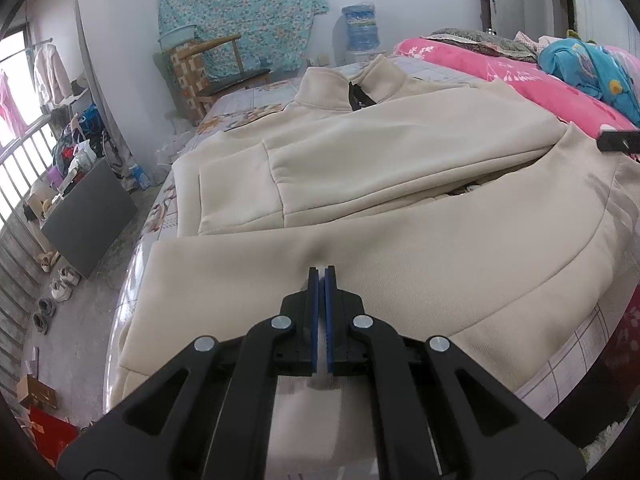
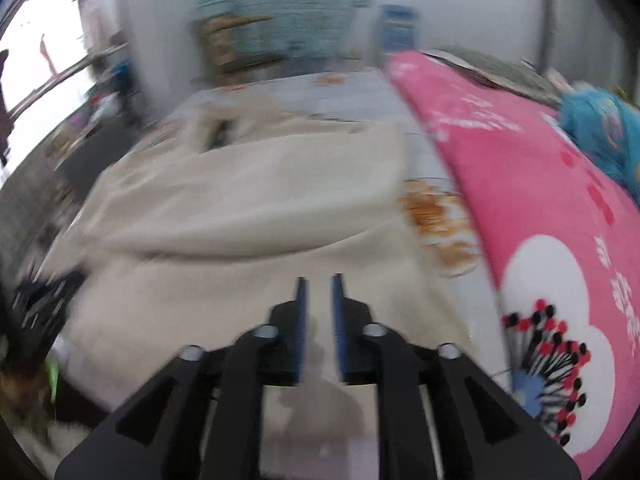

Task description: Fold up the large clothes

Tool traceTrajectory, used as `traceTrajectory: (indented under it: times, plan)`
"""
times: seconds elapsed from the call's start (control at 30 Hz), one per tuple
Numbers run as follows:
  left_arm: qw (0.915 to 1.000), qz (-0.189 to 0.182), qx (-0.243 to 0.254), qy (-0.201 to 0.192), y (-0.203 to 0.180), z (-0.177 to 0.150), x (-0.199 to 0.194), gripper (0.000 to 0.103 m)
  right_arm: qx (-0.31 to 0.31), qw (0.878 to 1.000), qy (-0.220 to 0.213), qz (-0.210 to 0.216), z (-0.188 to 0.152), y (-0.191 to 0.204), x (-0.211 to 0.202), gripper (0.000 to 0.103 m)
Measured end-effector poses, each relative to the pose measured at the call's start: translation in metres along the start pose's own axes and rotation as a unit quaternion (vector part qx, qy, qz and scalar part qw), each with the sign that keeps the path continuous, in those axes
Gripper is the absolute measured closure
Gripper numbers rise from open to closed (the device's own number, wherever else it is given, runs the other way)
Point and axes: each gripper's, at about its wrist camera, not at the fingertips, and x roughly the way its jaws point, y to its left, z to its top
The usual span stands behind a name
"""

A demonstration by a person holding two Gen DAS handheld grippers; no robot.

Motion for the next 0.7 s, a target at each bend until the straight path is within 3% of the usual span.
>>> traceTrajectory:
  times: [0.03, 0.13, 0.23, 0.4, 0.57, 0.7]
  plan:
    - [1.0, 0.0, 0.0, 0.0, 0.0, 0.0, 0.0, 0.101, -0.023, 1.0, 0.002, 0.012, -0.005, 0.012, -0.003, 0.07]
    - [1.0, -0.002, -0.003, 0.001, 0.0, 0.0, 0.0, 0.101, -0.07, 0.997, 0.015, 0.039, -0.021, 0.041, -0.001, 0.07]
    - [1.0, -0.007, -0.007, 0.003, 0.001, 0.001, 0.001, 0.101, -0.07, 0.995, 0.024, 0.068, -0.028, 0.054, 0.005, 0.07]
    - [0.9998, -0.015, -0.008, 0.007, 0.004, 0.002, 0.001, 0.101, -0.103, 0.988, -0.001, 0.112, -0.029, 0.084, -0.005, 0.07]
    - [0.9997, -0.02, -0.013, 0.006, 0.006, 0.001, 0.002, 0.101, -0.118, 0.987, 0.017, 0.111, -0.041, 0.093, 0.023, 0.07]
    - [0.9997, -0.021, -0.011, 0.008, 0.006, 0.0, 0.003, 0.101, -0.127, 0.987, 0.012, 0.095, -0.037, 0.101, 0.013, 0.07]
